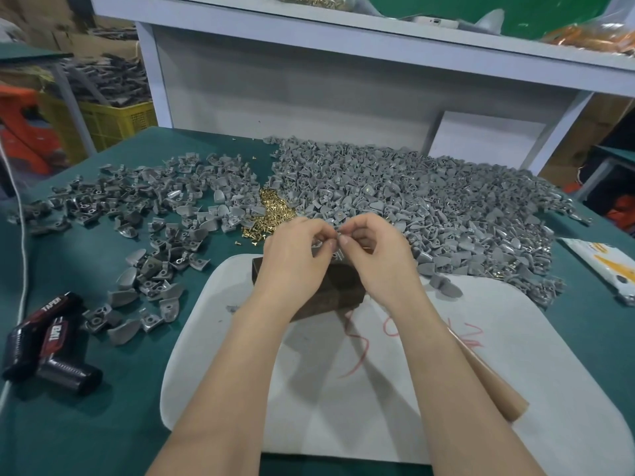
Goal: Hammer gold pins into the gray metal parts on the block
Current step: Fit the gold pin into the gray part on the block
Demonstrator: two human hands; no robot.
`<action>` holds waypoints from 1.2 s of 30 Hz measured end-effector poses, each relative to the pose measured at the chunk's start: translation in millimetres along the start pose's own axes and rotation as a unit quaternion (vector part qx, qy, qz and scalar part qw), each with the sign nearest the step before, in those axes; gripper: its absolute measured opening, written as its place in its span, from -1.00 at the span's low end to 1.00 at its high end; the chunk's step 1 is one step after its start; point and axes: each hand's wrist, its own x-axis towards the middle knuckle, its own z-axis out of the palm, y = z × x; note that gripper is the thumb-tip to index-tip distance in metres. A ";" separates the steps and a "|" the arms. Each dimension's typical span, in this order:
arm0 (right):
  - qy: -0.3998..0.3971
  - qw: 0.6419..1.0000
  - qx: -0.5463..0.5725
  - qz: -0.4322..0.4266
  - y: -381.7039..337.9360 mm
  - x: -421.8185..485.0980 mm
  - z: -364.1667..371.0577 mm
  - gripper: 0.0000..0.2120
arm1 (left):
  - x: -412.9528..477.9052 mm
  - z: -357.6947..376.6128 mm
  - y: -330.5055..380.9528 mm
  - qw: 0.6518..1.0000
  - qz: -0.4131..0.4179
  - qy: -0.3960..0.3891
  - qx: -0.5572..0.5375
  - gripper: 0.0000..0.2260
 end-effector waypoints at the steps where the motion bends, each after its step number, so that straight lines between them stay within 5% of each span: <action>1: 0.000 1.000 0.011 0.001 -0.3 -0.1 0.4 -0.74 | 0.1 -0.4 0.2 1.000 0.004 0.003 0.001 -0.92; 9: 0.005 0.994 0.092 0.063 1.8 3.7 0.0 -0.82 | -0.8 0.2 2.2 1.000 0.016 0.010 -0.010 -0.90; 17: -0.018 0.985 -0.169 -0.003 2.4 -0.6 2.7 -0.92 | -1.1 -3.8 -3.2 0.997 -0.061 -0.005 0.045 -0.93; 36: -0.068 0.904 -0.414 -0.079 -6.3 4.2 11.6 -0.86 | 0.0 1.1 -4.4 0.990 -0.050 -0.058 0.115 -0.91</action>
